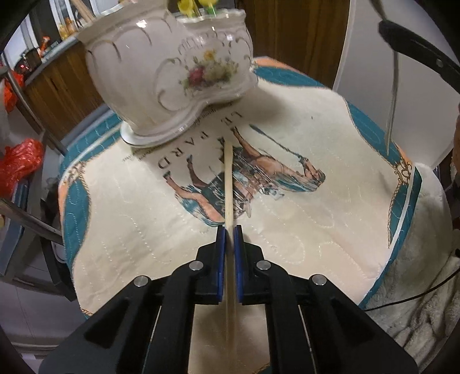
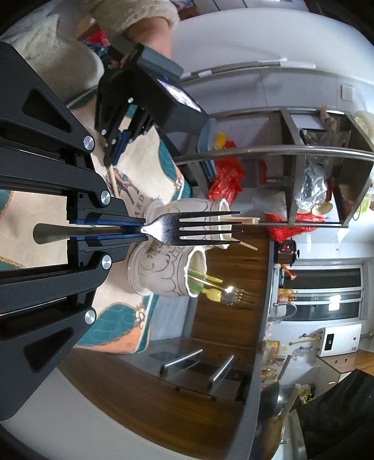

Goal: Organize utensils
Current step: 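Lift and carry the chopstick and steel fork over the ceramic holder, then lower chopstick into taller pot with left while right lowers fork into shorter pot, release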

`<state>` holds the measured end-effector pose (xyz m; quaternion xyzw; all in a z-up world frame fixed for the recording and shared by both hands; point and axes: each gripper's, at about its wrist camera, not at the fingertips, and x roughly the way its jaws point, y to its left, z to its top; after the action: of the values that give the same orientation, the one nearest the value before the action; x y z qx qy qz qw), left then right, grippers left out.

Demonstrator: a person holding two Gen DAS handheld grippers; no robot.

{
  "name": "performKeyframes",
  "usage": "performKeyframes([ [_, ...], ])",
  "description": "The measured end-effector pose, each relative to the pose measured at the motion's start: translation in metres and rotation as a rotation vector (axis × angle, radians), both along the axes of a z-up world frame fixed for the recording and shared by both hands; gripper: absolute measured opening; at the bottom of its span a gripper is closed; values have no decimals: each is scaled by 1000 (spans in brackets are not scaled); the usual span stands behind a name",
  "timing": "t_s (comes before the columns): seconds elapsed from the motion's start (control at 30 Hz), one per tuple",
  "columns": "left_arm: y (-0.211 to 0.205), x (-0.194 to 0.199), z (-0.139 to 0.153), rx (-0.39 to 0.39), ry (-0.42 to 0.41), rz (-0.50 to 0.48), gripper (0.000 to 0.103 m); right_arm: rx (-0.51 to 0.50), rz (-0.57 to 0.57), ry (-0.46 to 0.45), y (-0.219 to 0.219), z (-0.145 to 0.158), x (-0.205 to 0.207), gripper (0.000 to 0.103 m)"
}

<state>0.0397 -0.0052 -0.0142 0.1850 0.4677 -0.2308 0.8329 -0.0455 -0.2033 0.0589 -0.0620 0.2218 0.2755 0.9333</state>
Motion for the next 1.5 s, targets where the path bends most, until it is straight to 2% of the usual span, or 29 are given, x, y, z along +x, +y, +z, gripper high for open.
performKeyframes([
  [0.2, 25, -21, 23, -83, -133, 52, 6, 1, -16, 3, -1, 1, 9, 6],
  [0.3, 41, -30, 43, -127, -186, 67, 6, 6, -24, 2, -1, 3, 14, 6],
  [0.43, 58, -33, 75, -205, -296, 83, 6, 24, -31, -16, -1, 11, 22, 6],
  [0.47, 64, -32, 86, -248, -345, 97, 6, 33, -33, -22, -1, 15, 27, 6],
  [0.6, 69, -13, 110, -367, -453, 145, 6, 78, -47, -41, 1, 31, 47, 6],
  [0.73, 66, 11, 128, -449, -567, 204, 6, 103, -80, -91, 4, 48, 68, 6],
  [0.87, 65, 40, 142, -571, -633, 233, 6, 148, -96, -114, 5, 62, 86, 6],
  [1.03, 55, 68, 157, -665, -740, 265, 6, 193, -116, -156, 5, 75, 106, 6],
  [1.13, 47, 83, 161, -673, -784, 290, 6, 209, -118, -168, 8, 78, 118, 6],
  [1.3, 34, 107, 153, -679, -808, 322, 6, 216, -129, -202, 14, 74, 135, 6],
  [1.5, 33, 112, 129, -657, -787, 325, 6, 212, -143, -175, 15, 47, 152, 6],
])
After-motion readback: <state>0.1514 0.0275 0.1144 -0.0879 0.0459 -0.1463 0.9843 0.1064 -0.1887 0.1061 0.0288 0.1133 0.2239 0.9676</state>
